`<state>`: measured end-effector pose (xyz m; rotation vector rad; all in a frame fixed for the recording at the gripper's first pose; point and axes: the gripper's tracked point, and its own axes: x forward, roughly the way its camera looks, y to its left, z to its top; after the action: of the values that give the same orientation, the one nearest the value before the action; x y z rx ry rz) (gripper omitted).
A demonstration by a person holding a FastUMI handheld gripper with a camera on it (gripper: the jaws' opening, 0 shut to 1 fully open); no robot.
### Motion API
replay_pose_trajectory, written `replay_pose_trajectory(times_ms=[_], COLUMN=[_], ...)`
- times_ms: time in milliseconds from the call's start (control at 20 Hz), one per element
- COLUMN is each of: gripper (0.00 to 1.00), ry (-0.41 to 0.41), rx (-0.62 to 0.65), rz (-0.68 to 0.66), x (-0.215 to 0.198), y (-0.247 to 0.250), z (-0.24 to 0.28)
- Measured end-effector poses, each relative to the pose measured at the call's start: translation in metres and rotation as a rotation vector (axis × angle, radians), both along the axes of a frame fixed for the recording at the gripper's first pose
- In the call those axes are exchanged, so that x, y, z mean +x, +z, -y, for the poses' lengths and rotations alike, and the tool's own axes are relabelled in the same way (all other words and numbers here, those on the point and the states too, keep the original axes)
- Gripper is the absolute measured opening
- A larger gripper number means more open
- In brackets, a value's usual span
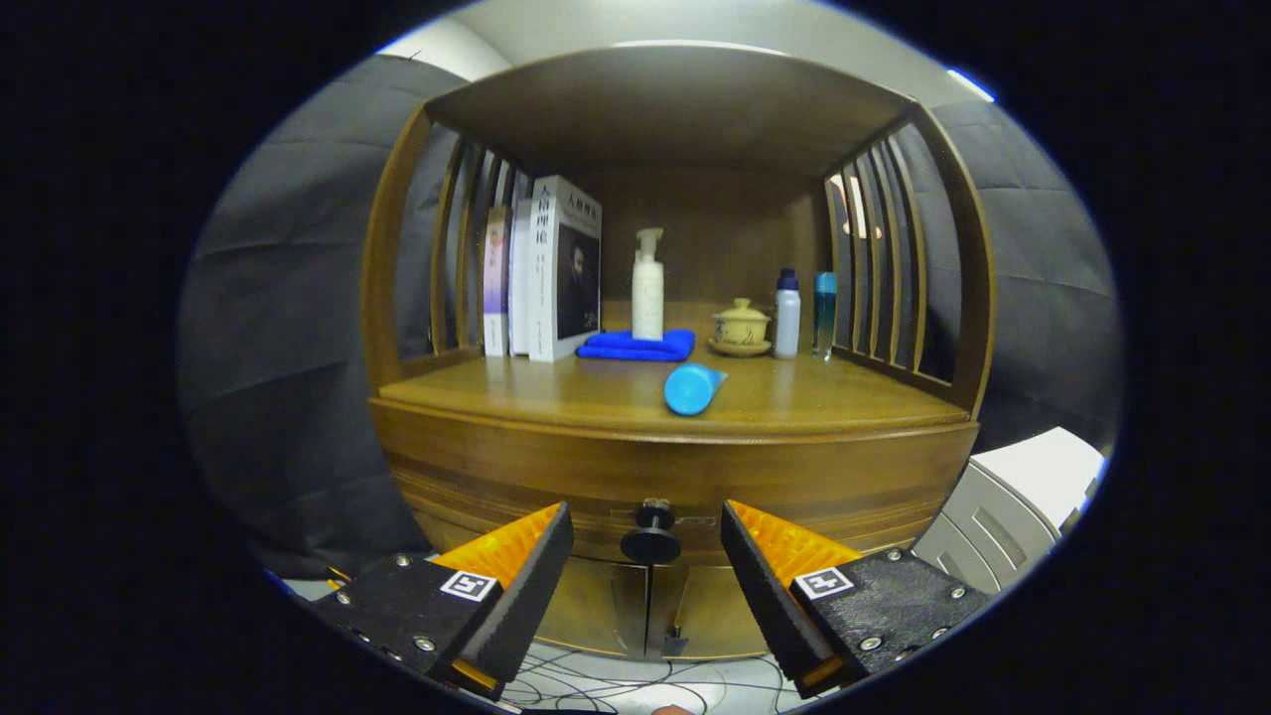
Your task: Pull open the drawer, take out the items inside it, and place them on the countertop above the cabinet.
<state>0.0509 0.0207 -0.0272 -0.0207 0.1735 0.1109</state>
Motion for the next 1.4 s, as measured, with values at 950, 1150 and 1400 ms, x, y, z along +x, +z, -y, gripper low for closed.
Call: replay_pose_trajectory(times_ms=[950, 1150, 1400], gripper=[0.93, 0.93, 0.93], ry=[-0.054, -0.045, -0.03], rx=[0.033, 0.04, 0.034], rz=[0.181, 0.136, 0.123], x=[-0.115, -0.12, -0.121], y=[0.066, 0.045, 0.039], z=[0.061, 0.058, 0.052])
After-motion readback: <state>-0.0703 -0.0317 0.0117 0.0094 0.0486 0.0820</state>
